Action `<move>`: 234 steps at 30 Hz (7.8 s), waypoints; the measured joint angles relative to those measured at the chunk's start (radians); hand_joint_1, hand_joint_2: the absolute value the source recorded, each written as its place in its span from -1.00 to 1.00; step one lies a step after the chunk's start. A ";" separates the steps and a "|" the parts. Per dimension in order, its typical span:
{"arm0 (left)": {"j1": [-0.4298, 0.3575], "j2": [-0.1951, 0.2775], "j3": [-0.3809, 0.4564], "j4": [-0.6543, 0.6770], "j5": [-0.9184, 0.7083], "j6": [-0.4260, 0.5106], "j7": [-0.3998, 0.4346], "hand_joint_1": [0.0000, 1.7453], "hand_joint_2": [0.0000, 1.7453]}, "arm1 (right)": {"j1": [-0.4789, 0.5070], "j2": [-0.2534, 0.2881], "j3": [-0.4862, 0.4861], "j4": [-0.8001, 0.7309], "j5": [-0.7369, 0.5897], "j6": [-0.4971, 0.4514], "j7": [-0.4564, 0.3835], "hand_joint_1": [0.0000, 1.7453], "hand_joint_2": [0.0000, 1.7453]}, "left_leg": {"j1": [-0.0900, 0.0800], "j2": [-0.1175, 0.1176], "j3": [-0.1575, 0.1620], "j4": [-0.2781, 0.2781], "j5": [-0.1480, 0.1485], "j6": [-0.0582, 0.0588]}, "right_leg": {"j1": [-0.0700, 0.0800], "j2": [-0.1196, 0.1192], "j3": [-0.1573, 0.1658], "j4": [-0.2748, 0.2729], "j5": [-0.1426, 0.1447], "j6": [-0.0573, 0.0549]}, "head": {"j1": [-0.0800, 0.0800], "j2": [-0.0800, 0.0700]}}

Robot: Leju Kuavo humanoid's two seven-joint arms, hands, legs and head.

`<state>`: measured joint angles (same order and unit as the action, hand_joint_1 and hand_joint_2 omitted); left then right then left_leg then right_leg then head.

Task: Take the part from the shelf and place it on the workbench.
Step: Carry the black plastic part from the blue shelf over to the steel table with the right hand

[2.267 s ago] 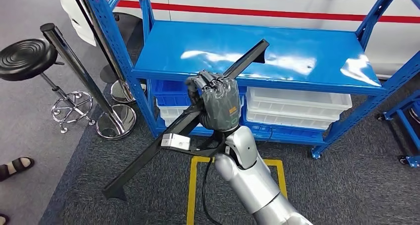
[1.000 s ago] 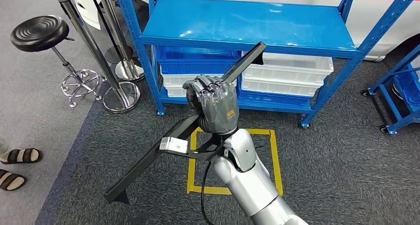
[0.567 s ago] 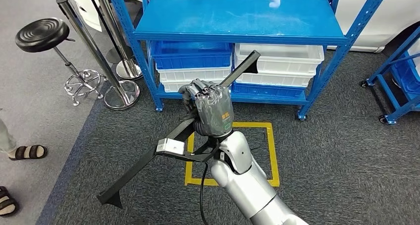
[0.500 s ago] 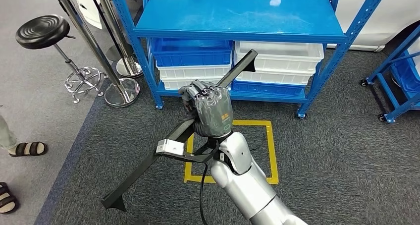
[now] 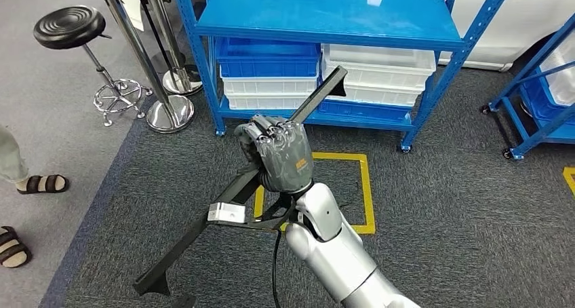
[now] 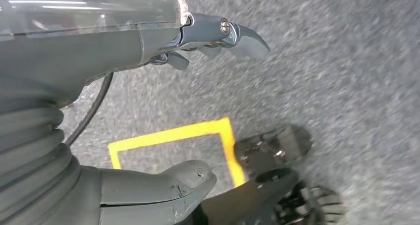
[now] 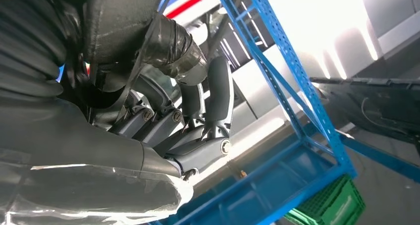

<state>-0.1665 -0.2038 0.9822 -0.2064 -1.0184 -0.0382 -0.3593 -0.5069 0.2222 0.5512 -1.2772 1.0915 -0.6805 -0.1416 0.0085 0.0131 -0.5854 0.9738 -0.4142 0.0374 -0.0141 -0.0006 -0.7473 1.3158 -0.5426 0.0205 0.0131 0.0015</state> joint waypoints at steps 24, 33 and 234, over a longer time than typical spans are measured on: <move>0.023 -0.007 0.008 0.000 0.013 0.021 -0.015 -1.00 1.00 | 0.099 -0.005 0.031 -0.108 -0.161 0.000 -0.088 1.00 1.00 | -0.003 -0.013 0.140 -0.005 -0.123 -0.029 | 0.009 -0.008 0.043 -0.295 0.212 -0.031 | -0.001 0.000; 0.028 -0.007 0.018 0.000 0.016 0.020 -0.018 -1.00 1.00 | 0.127 -0.026 0.043 -0.116 -0.210 0.004 -0.106 1.00 1.00 | -0.002 -0.002 -0.018 0.012 0.000 0.000 | 0.004 0.000 0.058 -0.025 0.057 -0.012 | 0.000 0.000; 0.007 -0.008 -0.030 0.000 0.005 0.098 -0.073 -1.00 1.00 | 0.095 -0.125 0.130 -0.210 -0.022 0.032 -0.088 1.00 1.00 | 0.013 -0.012 -0.141 0.273 -0.105 -0.063 | 0.007 -0.061 0.172 -0.291 0.070 -0.053 | -0.004 0.000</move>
<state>-0.1592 -0.2114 0.9525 -0.2064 -1.0136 0.0595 -0.4322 -0.4121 0.0973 0.6817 -1.4872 1.0696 -0.6487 -0.2295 0.0211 0.0010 -0.7264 1.2465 -0.5195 -0.0254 -0.0074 -0.0620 -0.5752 1.0244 -0.4725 -0.0327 0.0088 0.0014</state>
